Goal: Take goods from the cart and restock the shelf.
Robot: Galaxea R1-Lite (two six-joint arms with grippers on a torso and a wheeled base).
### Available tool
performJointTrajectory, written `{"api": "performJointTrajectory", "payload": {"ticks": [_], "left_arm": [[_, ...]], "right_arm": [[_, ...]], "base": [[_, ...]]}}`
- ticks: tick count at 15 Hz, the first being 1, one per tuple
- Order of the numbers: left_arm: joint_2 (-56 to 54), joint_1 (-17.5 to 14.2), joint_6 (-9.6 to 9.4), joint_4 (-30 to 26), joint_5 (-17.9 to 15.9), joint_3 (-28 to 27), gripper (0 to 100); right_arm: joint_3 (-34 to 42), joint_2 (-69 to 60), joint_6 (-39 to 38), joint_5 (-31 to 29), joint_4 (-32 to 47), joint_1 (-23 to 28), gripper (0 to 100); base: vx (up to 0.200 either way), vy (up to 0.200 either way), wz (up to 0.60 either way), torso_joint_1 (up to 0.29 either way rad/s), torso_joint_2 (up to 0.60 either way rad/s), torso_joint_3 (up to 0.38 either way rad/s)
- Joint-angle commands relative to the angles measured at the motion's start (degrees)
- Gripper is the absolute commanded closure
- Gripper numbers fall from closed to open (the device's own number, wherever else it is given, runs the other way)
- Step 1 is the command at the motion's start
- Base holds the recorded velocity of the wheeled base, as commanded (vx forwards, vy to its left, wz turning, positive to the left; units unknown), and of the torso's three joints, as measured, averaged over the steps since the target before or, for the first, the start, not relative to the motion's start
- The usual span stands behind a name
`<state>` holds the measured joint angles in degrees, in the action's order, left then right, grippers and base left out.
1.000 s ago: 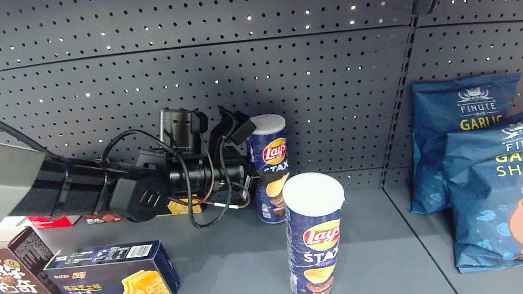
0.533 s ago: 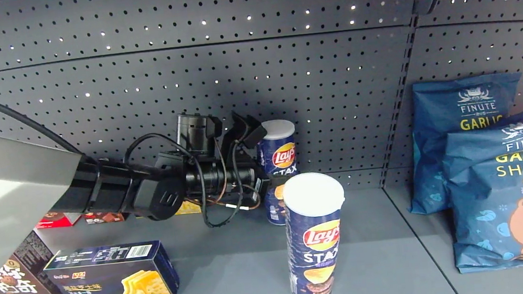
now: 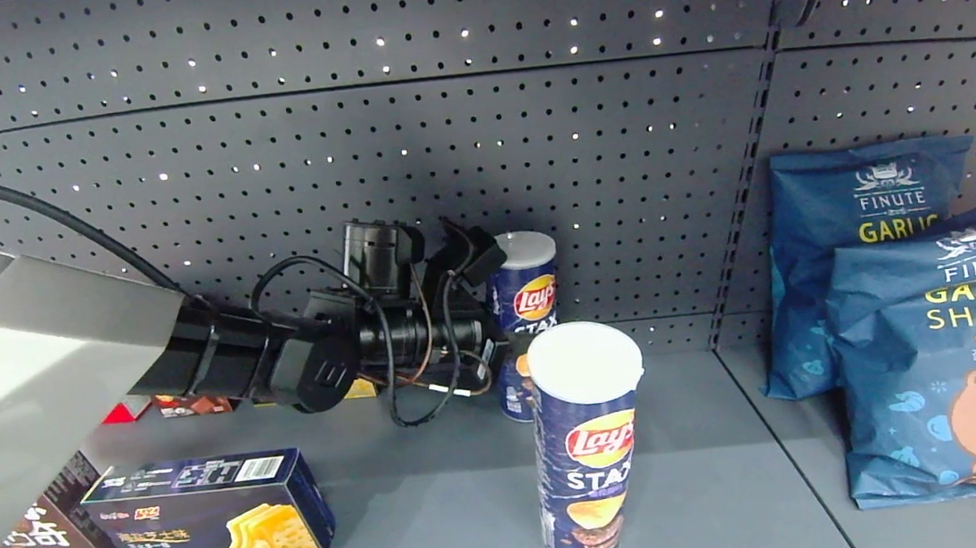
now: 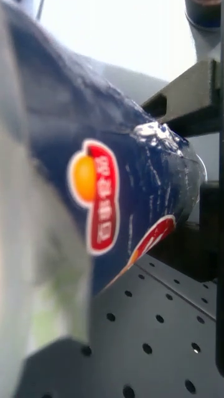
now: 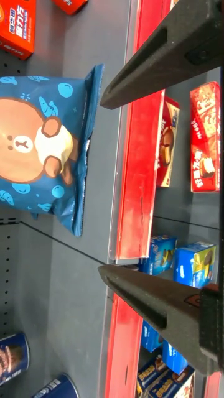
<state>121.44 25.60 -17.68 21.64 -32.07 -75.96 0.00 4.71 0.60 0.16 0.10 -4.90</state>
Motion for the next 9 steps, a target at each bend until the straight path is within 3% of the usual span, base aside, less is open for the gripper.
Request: {"api": "performJointTrajectory", "payload": {"ticks": [1, 5, 8, 9], "left_arm": [[0.2, 0.2, -0.08, -0.1, 0.1, 0.0, 0], [-1.2, 0.1, -0.17, 1.0, 0.3, 1.7, 0], [-5.3, -0.4, -0.08, 3.6, 0.4, 8.4, 0], [-7.9, -1.0, -0.08, 4.9, 0.8, 13.1, 0]], "right_arm": [[0.0, 0.1, 0.0, 0.0, 0.0, 0.0, 0], [0.0, 0.1, 0.0, 0.0, 0.0, 0.0, 0], [0.0, 0.1, 0.0, 0.0, 0.0, 0.0, 0], [0.0, 0.1, 0.0, 0.0, 0.0, 0.0, 0]], "base": [[0.000, 0.000, 0.00, 0.000, 0.00, 0.000], [0.000, 0.000, 0.00, 0.000, 0.00, 0.000], [0.000, 0.000, 0.00, 0.000, 0.00, 0.000], [0.000, 0.000, 0.00, 0.000, 0.00, 0.000]]}}
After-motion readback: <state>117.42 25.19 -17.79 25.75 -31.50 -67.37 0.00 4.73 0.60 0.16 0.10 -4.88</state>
